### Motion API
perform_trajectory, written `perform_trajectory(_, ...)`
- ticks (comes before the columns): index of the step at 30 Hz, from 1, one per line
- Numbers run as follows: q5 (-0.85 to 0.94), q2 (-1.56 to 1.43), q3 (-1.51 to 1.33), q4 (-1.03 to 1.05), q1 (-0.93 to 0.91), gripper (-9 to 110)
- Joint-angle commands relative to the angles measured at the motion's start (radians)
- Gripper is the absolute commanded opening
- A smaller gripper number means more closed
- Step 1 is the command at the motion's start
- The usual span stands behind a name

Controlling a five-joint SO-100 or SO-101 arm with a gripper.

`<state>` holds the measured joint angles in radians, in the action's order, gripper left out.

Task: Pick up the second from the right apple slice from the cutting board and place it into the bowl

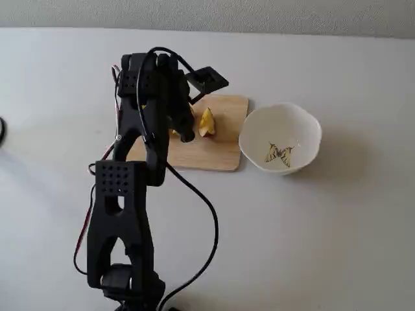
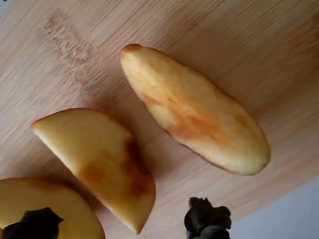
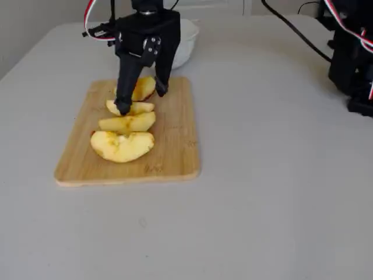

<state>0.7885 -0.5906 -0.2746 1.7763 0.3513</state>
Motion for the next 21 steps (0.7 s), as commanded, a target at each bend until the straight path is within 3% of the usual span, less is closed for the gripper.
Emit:
perform_trajectory(1, 0.008, -0.006, 0.064, 0.006, 0.011, 28)
perform_trajectory(7, 0.006, 0.018, 0.064, -0.021, 0.018, 6)
perform_trajectory(11, 0.0, 0.02, 0.064, -0.046, 0.021, 1)
perform_trajectory(21, 0.017, 0.023, 0.089, -0.018, 0.02, 30)
